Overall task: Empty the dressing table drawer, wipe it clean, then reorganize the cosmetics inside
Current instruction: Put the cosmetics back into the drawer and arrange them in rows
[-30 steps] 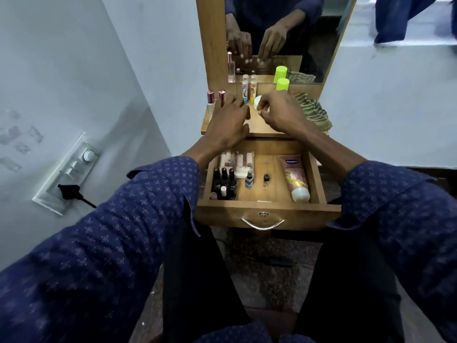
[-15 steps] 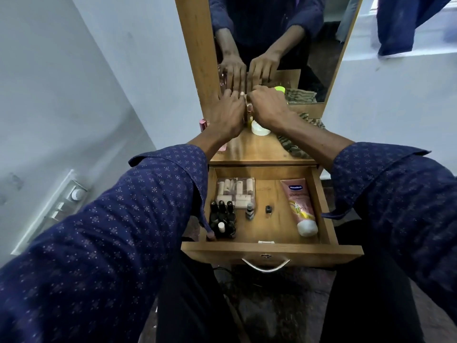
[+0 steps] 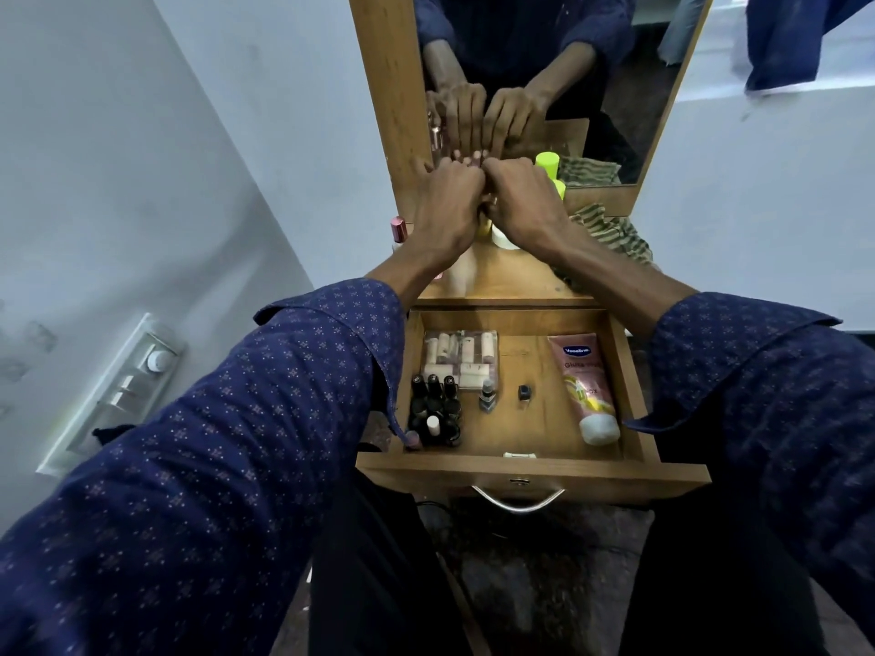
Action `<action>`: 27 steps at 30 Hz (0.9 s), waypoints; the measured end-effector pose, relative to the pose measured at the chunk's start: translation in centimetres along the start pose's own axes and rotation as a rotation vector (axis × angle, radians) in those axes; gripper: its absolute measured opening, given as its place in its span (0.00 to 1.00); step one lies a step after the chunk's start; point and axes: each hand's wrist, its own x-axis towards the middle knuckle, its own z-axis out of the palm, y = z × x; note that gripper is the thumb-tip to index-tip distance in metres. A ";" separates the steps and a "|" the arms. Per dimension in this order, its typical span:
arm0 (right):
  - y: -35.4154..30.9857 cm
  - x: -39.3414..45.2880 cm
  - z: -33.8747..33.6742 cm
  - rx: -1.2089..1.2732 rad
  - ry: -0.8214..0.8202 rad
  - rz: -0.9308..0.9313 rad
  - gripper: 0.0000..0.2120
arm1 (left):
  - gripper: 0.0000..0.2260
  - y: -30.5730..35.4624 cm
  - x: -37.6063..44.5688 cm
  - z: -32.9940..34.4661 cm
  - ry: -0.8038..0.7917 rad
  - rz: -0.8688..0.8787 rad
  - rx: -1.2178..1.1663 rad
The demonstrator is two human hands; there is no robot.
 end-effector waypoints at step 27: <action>-5.2 -22.9 -3.0 0.329 -0.003 0.145 0.06 | 0.06 1.2 -19.6 -3.6 -0.316 -0.094 -0.771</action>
